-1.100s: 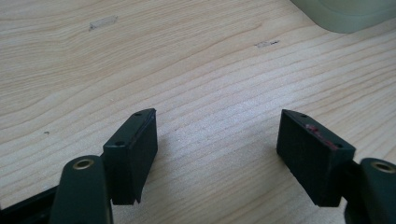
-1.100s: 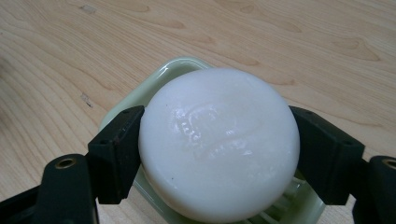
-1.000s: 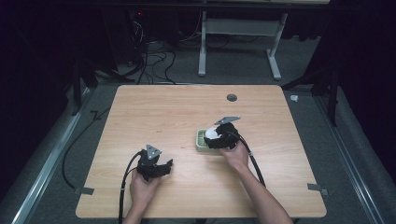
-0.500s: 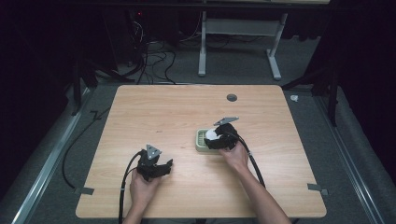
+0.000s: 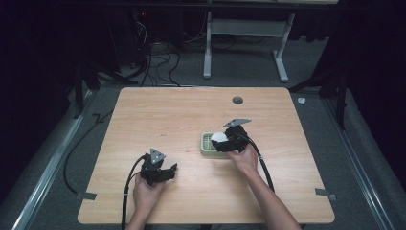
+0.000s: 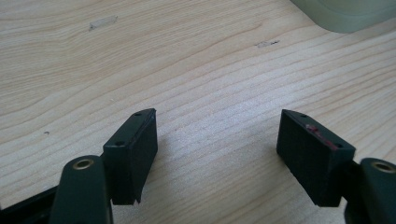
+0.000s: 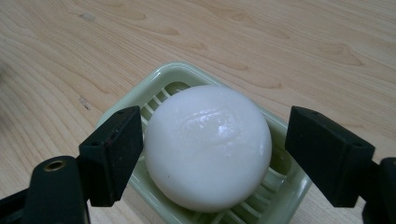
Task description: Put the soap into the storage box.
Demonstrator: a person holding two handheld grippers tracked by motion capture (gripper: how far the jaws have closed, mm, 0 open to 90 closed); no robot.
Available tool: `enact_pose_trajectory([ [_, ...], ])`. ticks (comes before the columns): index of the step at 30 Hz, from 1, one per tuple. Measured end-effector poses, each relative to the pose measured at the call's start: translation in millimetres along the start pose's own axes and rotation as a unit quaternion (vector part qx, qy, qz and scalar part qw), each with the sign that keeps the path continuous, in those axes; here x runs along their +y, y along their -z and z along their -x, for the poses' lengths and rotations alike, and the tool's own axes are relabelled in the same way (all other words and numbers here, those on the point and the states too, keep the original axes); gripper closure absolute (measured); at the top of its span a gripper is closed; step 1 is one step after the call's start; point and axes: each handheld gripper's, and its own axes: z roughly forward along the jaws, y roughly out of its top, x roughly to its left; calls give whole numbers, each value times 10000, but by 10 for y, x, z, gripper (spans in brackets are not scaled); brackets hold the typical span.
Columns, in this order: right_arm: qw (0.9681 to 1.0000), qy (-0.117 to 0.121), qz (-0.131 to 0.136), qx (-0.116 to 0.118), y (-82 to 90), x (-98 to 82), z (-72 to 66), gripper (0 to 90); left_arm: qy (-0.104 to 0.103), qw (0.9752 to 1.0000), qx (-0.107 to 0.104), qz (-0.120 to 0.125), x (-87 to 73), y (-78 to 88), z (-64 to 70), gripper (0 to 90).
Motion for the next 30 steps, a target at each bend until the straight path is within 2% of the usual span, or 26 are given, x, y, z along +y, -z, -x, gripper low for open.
enact_pose_trajectory([
  [10, 9997, -116, 208, 59, 223, -11, 88, 203, 3, 10000, 4, 0, 0, 0, 1, 294],
  [15, 9995, -171, 215, 128, 323, -27, 129, 207, 3, 10000, 4, 0, 0, 0, 1, 294],
  [30, 9973, -394, 604, 137, 618, -158, 269, 244, 4, 10000, 4, 1, 0, 0, 1, 294],
])
